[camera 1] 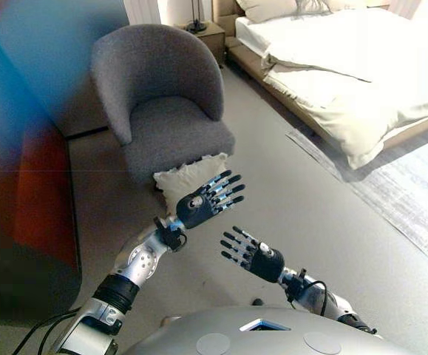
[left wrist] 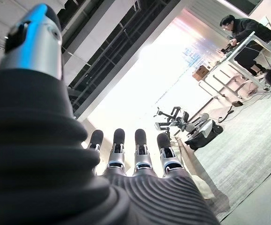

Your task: Pick up the cushion and take it to the sofa

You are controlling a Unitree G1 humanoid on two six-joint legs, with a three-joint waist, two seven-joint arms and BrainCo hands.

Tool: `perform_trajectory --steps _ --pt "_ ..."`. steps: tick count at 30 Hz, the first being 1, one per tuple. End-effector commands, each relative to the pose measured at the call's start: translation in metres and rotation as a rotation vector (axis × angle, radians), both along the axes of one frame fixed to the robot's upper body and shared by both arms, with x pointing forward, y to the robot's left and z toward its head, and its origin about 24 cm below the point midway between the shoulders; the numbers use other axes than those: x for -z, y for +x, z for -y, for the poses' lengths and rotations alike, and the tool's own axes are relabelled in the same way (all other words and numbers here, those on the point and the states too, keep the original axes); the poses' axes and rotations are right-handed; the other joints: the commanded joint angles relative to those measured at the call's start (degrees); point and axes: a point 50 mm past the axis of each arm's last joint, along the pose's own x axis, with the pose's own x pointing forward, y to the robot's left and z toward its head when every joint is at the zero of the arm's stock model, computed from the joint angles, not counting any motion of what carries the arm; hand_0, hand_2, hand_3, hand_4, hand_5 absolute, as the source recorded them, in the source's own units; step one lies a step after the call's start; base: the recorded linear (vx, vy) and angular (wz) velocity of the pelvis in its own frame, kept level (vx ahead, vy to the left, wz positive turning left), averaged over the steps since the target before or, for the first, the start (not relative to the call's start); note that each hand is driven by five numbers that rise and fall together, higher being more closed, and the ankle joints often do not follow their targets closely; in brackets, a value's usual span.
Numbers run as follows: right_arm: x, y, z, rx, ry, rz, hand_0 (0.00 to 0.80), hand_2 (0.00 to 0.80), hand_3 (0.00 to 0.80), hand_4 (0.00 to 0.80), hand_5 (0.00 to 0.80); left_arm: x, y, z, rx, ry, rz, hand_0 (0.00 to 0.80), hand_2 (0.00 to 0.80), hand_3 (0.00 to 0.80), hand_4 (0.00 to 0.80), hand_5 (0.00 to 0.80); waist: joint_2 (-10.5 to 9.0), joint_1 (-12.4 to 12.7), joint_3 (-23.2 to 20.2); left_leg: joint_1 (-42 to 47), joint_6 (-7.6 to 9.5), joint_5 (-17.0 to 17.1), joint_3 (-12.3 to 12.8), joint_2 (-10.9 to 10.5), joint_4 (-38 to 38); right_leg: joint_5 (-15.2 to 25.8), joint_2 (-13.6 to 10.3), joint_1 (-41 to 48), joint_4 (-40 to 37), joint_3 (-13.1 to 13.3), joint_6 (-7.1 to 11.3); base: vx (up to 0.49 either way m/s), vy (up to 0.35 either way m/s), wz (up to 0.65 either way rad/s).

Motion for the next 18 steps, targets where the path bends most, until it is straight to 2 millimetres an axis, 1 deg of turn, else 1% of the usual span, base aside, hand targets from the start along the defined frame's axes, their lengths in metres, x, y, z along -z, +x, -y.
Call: perform_trajectory --steps 1,2,5,7,8,10,11,12,14,16,17,18 --pt "-0.011 0.016 -0.007 0.006 0.068 0.097 0.000 0.000 0.000 0.000 0.000 -0.026 0.033 0.004 -0.072 -0.082 0.106 0.000 0.000 0.000 0.000 0.000 -0.02 -0.9 0.9 -4.1 2.45 2.9 2.5 -2.9 0.3 -1.2 1.1 1.8 1.3 -3.7 0.59 0.000 0.000 0.00" --pt "-0.011 0.017 -0.007 0.007 0.069 0.102 0.000 0.000 0.000 0.000 0.000 -0.025 0.033 0.004 -0.081 -0.077 0.104 0.000 0.000 0.000 0.000 0.000 -0.03 -0.9 1.0 -4.1 2.46 2.9 2.4 -2.9 0.3 -1.2 1.1 1.9 1.3 -3.7 0.59 0.000 0.000 0.00" --pt "-0.013 0.020 -0.007 0.019 0.066 0.114 0.000 0.000 0.000 0.000 0.000 -0.024 0.038 -0.003 -0.197 -0.048 0.101 0.000 0.000 0.000 0.000 0.000 -0.02 -0.9 1.1 -4.1 2.40 2.9 2.2 -3.0 0.3 -1.2 1.2 2.0 1.3 -3.8 0.53 0.000 0.000 0.00" --pt "-0.015 0.026 -0.006 0.096 0.019 0.114 0.000 0.000 0.000 0.000 0.000 -0.022 0.045 -0.018 -0.419 0.044 0.064 0.000 0.000 0.000 0.000 0.000 -0.08 -0.7 1.1 -4.0 2.39 2.9 1.8 -3.0 0.3 -1.2 1.2 2.2 1.1 -3.9 0.52 0.000 0.000 0.00" --pt "-0.015 0.028 -0.005 0.120 0.002 0.122 0.000 0.000 0.000 0.000 0.000 -0.020 0.046 -0.020 -0.461 0.071 0.047 0.000 0.000 0.000 0.000 0.000 -0.10 -0.7 1.1 -4.0 2.39 2.9 1.8 -3.0 0.3 -1.2 1.2 2.2 1.1 -3.9 0.51 0.000 0.000 0.00" --pt "-0.018 0.038 0.002 0.206 -0.133 0.158 0.000 0.000 0.000 0.000 0.000 -0.012 0.046 -0.034 -0.655 0.235 0.015 0.000 0.000 0.000 0.000 0.000 -0.19 -0.5 1.3 -4.1 2.32 3.1 1.6 -3.0 0.3 -1.3 1.3 2.1 1.1 -3.9 0.45 0.000 0.000 0.00" --pt "-0.020 0.043 0.005 0.244 -0.206 0.179 0.000 0.000 0.000 0.000 0.000 -0.009 0.044 -0.036 -0.697 0.300 0.016 0.000 0.000 0.000 0.000 0.000 -0.25 -0.4 1.4 -4.2 2.32 3.2 1.5 -3.0 0.3 -1.3 1.3 2.1 1.2 -3.9 0.41 -0.041 -0.009 0.00" --pt "-0.025 0.050 0.010 0.299 -0.314 0.217 0.000 0.000 0.000 0.000 0.000 -0.004 0.041 -0.040 -0.763 0.419 0.011 0.000 0.000 0.000 0.000 0.000 -0.33 -0.3 1.7 -4.4 2.34 3.3 1.3 -3.0 0.3 -1.3 1.3 1.8 1.3 -3.9 0.28 -0.052 -0.005 0.01" --pt "-0.033 0.061 0.016 0.370 -0.475 0.264 0.000 0.000 0.000 0.000 0.000 0.003 0.037 -0.050 -0.849 0.564 0.001 0.000 0.000 0.000 0.000 0.000 -0.50 -0.3 2.2 -4.6 2.41 3.5 0.9 -3.0 0.3 -1.2 1.5 1.7 1.3 -3.5 0.12 -0.057 0.007 0.01" --pt "-0.039 0.068 0.022 0.416 -0.588 0.298 0.000 0.000 0.000 0.000 0.000 0.012 0.028 -0.063 -0.919 0.647 -0.048 0.000 0.000 0.000 0.000 0.000 -0.59 -0.3 2.7 -4.7 2.42 3.5 0.9 -3.0 0.3 -1.2 1.7 1.8 1.1 -3.2 -0.06 -0.021 0.009 0.00" --pt "-0.040 0.069 0.024 0.431 -0.620 0.300 0.000 0.000 0.000 0.000 0.000 0.016 0.024 -0.067 -0.931 0.672 -0.061 0.000 0.000 0.000 0.000 0.000 -0.60 -0.4 2.8 -4.7 2.42 3.4 0.9 -2.9 0.3 -1.2 1.8 1.8 1.0 -3.0 -0.09 0.000 0.000 0.00" --pt "-0.041 0.071 0.028 0.461 -0.688 0.316 0.000 0.000 0.000 0.000 0.000 0.023 0.015 -0.073 -0.928 0.707 -0.088 0.000 0.000 0.000 0.000 0.000 -0.59 -0.3 3.0 -4.7 2.40 3.5 1.0 -2.9 0.3 -1.2 1.8 1.8 1.0 -2.7 -0.12 -0.018 0.031 0.00"
